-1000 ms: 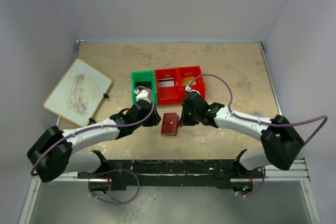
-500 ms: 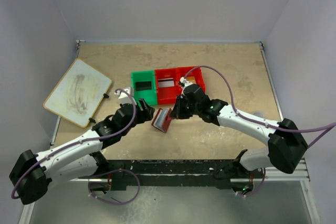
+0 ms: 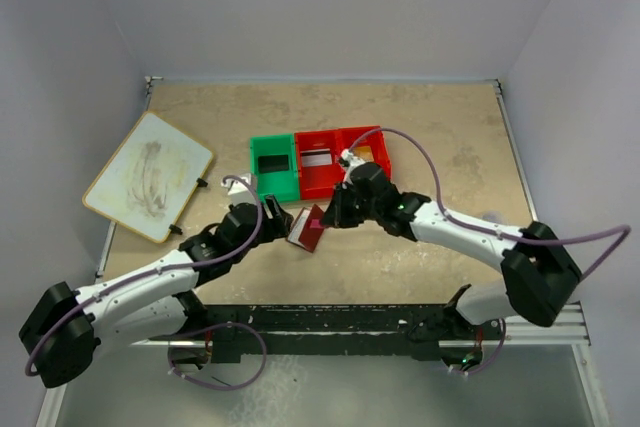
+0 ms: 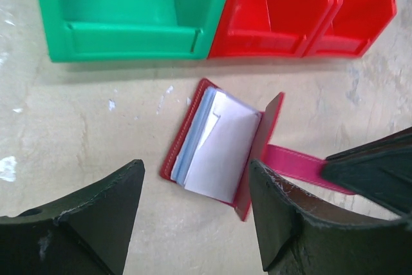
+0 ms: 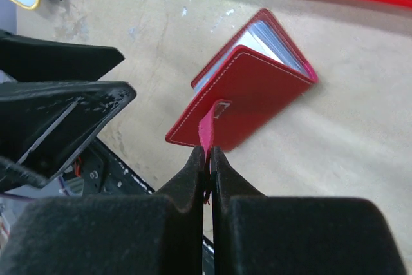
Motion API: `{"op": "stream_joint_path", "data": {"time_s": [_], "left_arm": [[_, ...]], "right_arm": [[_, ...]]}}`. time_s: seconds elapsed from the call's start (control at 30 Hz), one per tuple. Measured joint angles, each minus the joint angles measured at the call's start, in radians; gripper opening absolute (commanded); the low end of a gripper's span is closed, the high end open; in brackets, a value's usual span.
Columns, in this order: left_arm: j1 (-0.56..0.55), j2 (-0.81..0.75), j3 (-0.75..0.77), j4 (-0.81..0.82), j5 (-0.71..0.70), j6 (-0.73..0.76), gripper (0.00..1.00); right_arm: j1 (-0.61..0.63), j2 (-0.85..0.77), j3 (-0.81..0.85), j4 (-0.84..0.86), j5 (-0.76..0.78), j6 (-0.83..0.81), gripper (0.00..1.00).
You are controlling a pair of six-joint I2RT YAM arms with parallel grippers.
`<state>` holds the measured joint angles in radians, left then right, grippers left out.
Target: Take the credit cards out of the card holder
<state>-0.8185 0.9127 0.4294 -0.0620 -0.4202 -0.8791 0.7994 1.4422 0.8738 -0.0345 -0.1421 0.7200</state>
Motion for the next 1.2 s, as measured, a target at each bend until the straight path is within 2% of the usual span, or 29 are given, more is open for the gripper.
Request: {"op": "stream_joint_path", "data": {"time_s": [0.17, 0.23, 0.33, 0.57, 0.87, 1.03, 1.2], "left_arm": [[0.0, 0.097, 0.002, 0.045, 0.101, 0.017, 0.64], [0.0, 0.132, 0.015, 0.046, 0.132, 0.034, 0.63], [0.0, 0.19, 0.054, 0.05, 0.18, 0.066, 0.63], [0.0, 0.268, 0.106, 0.093, 0.27, 0.106, 0.63], [0.0, 0.355, 0.114, 0.103, 0.317, 0.113, 0.62], [0.0, 0.38, 0.114, 0.133, 0.36, 0.113, 0.53], [0.0, 0.474, 0.14, 0.198, 0.465, 0.113, 0.49]], "right_arm": [[-0.112, -0.147, -0.213, 0.123, -0.088, 0.057, 0.0], [-0.165, -0.154, -0.289, 0.15, -0.108, 0.072, 0.0], [-0.183, -0.137, -0.339, 0.146, -0.12, 0.08, 0.0], [-0.187, -0.081, -0.333, 0.131, -0.083, 0.08, 0.0], [-0.19, -0.028, -0.317, 0.086, -0.005, 0.085, 0.0], [-0.19, -0.027, -0.313, 0.08, 0.004, 0.086, 0.0], [-0.19, -0.027, -0.306, 0.071, 0.021, 0.086, 0.0]]}}
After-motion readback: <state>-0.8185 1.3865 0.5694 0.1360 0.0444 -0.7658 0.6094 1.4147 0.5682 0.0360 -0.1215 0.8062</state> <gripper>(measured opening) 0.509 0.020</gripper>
